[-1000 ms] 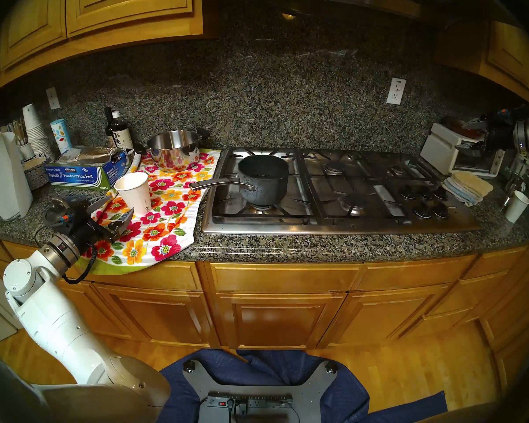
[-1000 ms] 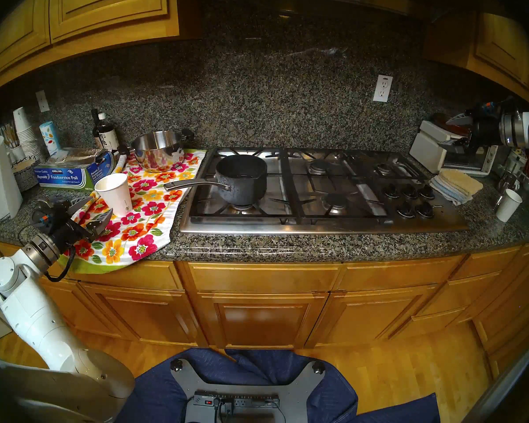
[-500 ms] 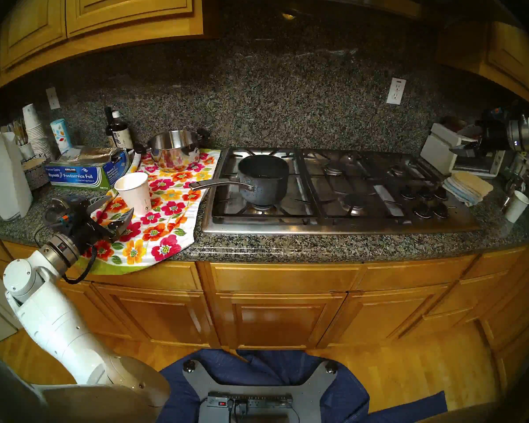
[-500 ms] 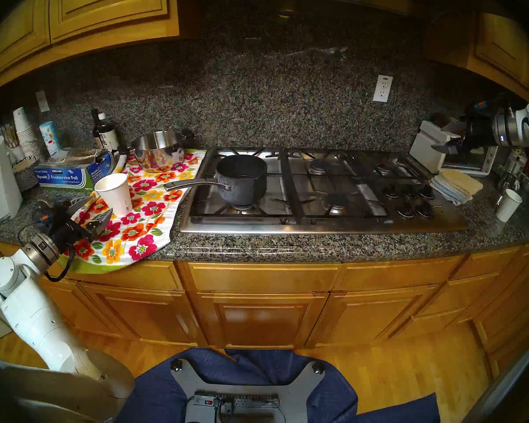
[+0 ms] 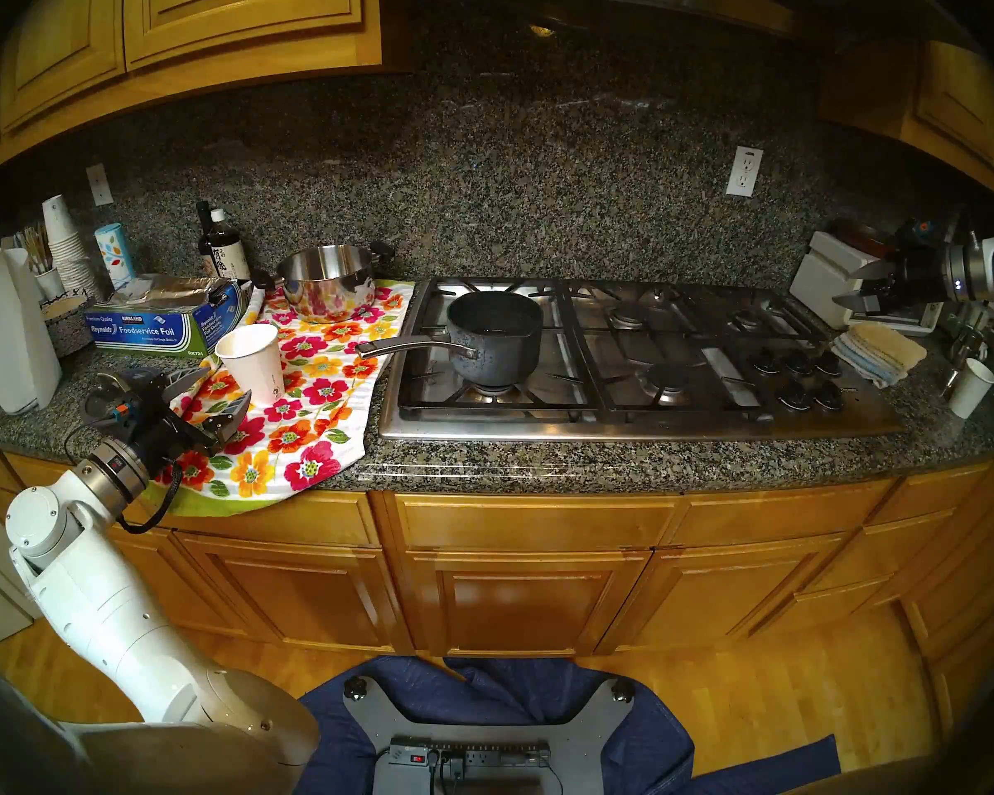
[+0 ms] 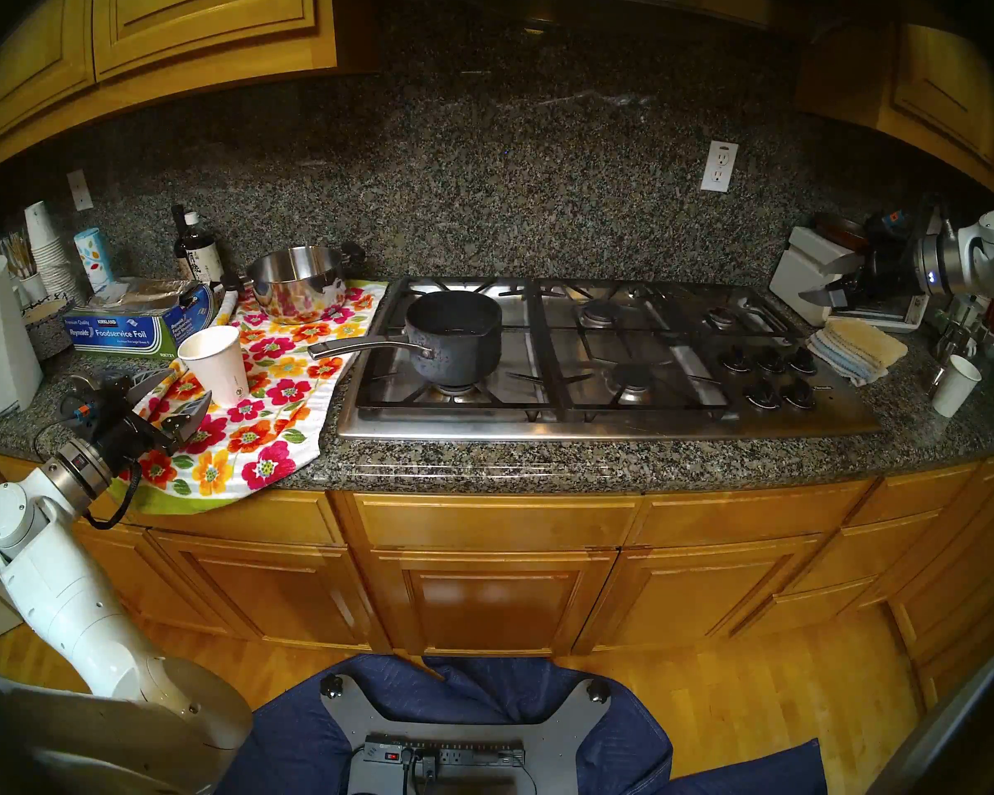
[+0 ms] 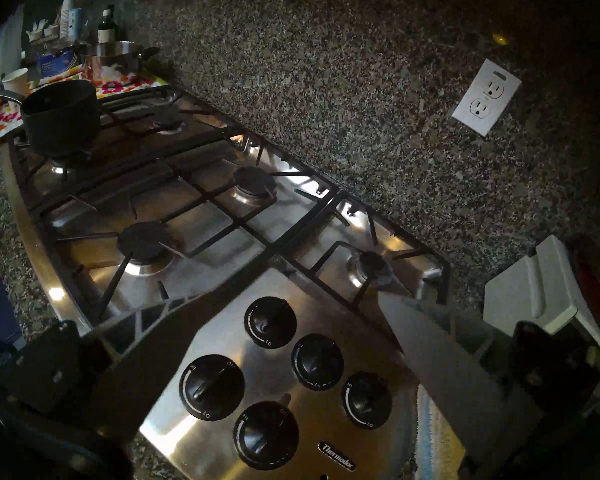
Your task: Pick up the water cup, pour water into the pot, turn on the stove
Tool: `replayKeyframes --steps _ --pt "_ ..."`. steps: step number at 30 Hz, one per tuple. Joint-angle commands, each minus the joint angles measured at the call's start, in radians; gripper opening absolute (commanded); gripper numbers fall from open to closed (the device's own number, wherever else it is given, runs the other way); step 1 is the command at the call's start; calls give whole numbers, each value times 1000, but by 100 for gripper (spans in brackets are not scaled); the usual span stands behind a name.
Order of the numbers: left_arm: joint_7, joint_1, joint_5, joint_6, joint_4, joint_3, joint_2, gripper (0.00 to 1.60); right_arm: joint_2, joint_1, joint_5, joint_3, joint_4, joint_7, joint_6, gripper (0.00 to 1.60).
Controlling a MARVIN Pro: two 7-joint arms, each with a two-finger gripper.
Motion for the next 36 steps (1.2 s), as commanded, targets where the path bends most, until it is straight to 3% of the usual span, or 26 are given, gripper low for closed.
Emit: replayKeyframes --steps 1,36 --pt "2 -20 -24 -1 -21 3 11 160 -16 12 30 28 12 8 -1 160" --pt "2 -17 -26 -1 -21 5 12 160 -29 -5 48 28 40 27 -10 160"
